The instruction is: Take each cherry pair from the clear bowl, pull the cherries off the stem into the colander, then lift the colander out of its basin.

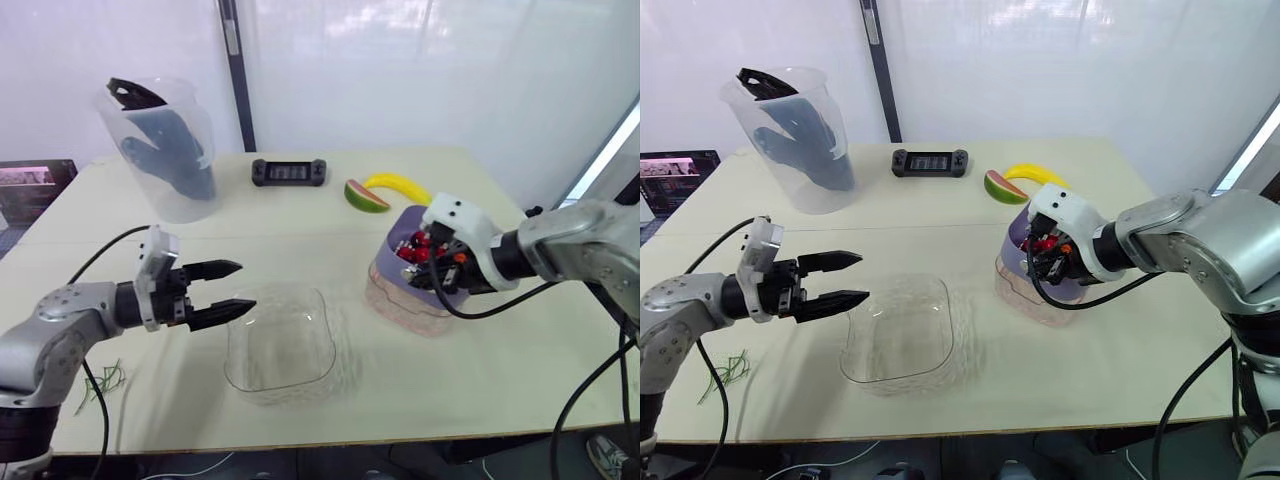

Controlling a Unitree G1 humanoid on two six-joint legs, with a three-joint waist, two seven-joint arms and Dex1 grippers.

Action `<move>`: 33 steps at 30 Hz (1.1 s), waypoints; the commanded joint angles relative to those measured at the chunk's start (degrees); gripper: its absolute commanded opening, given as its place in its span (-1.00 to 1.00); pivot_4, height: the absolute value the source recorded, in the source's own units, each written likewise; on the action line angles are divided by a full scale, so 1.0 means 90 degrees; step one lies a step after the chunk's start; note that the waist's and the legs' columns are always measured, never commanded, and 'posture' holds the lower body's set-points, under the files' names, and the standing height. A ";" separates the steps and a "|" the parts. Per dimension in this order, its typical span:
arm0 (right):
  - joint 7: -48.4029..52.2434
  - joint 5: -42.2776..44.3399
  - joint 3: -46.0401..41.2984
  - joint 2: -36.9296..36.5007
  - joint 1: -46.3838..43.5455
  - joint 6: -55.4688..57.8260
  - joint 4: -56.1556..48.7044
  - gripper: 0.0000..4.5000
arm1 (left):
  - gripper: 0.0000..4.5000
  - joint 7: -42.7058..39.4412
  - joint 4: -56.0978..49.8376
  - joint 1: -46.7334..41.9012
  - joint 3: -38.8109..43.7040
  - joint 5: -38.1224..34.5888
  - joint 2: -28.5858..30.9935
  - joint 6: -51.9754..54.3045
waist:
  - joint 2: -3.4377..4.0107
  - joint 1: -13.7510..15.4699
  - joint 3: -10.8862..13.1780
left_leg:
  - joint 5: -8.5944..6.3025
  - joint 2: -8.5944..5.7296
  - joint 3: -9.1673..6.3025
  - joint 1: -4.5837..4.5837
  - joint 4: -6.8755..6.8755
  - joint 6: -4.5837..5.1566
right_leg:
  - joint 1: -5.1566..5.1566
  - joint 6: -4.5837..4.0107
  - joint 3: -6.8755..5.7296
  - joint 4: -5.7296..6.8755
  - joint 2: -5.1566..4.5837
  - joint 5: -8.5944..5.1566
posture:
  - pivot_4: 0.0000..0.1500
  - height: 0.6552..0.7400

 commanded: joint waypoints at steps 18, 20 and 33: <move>0.3622 -0.4692 0.3435 0.3323 -0.3217 -0.6782 0.6553 -0.79 | 1.00 0.1491 -0.2372 0.3390 0.2297 -0.0226 -0.0693 -0.0301 | -0.0002 -0.0178 -0.0002 | 0.0001 0.0003 0.0004 0.0003 -0.0007 -0.0003 | -0.0015 0.0000 0.0006 0.0005 -0.0014 0.0000 | 1.00 1.00; 0.3724 -0.4891 0.3355 0.3697 -0.3201 -0.7124 0.7157 -0.79 | 1.00 0.1624 -0.2648 0.3773 0.2469 -0.0263 -0.0810 -0.0306 | -0.0001 -0.0130 -0.0001 | 0.0002 -0.0001 0.0001 0.0000 -0.0005 -0.0004 | -0.0015 -0.0001 0.0002 0.0011 -0.0020 0.0000 | 1.00 1.00; 0.4292 -0.5680 0.2933 0.4768 -0.2966 -0.7709 0.8732 -0.62 | 1.00 0.1962 -0.3134 0.4535 0.2774 -0.0467 -0.0889 -0.0359 | 0.0001 -0.0163 0.0000 | 0.0006 -0.0005 0.0001 0.0004 0.0000 -0.0012 | -0.0026 -0.0002 0.0002 0.0044 -0.0012 0.0000 | 1.00 1.00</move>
